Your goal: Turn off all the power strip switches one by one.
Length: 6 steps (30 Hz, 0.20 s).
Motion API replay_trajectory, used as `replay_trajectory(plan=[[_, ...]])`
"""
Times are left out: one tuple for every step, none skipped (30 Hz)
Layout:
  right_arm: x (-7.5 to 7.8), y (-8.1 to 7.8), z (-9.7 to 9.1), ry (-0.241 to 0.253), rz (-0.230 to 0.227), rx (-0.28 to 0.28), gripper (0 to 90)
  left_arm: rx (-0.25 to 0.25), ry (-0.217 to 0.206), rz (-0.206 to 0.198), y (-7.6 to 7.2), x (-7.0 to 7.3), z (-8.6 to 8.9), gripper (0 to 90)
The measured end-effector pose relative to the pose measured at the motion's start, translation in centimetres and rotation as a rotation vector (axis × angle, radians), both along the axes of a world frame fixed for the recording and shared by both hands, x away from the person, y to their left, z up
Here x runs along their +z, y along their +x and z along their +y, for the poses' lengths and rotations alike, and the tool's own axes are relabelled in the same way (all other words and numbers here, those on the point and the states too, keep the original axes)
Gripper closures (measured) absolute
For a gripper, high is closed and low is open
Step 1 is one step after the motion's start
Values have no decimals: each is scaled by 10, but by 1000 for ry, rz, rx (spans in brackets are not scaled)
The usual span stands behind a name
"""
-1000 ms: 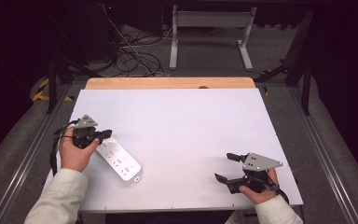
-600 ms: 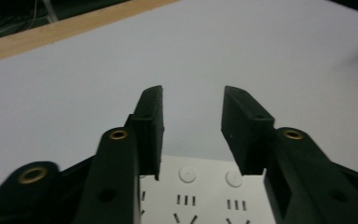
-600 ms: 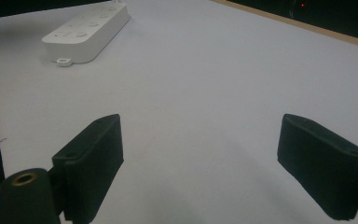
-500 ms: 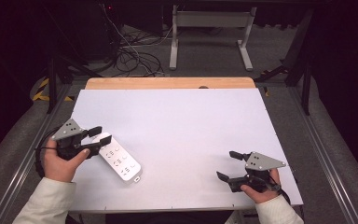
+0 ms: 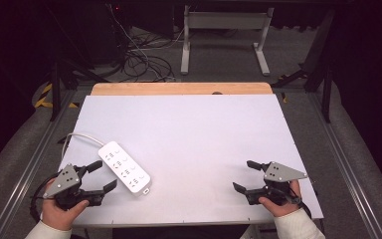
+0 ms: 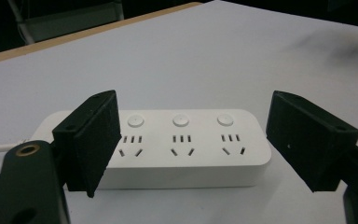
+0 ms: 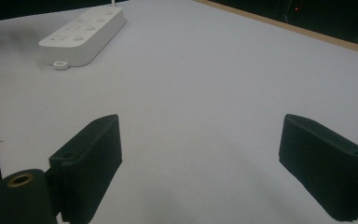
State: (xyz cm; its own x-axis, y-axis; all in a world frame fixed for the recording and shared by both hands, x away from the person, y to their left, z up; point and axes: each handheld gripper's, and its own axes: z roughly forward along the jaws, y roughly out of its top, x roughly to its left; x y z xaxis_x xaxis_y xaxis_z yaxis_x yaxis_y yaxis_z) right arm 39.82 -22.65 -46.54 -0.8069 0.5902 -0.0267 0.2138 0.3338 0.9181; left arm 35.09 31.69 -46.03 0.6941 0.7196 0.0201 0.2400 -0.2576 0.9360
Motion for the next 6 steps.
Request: replay_trajectory(plan=[[0,0,0,0,0,-3,138,3,11,-12,-1,1,-1,187],[0,0,-1,-1,-1,-5,138,3,12,-9,-2,1,-1,185],[0,0,-1,2,1,-6,137,14,10,-1,-2,1,-2,181],[0,0,-1,0,0,-9,137,25,4,10,-1,1,-1,181],[0,0,-2,0,0,-10,137,26,-9,36,-1,0,-1,182],[0,0,-2,2,-1,-9,137,26,-25,58,0,0,0,182]])
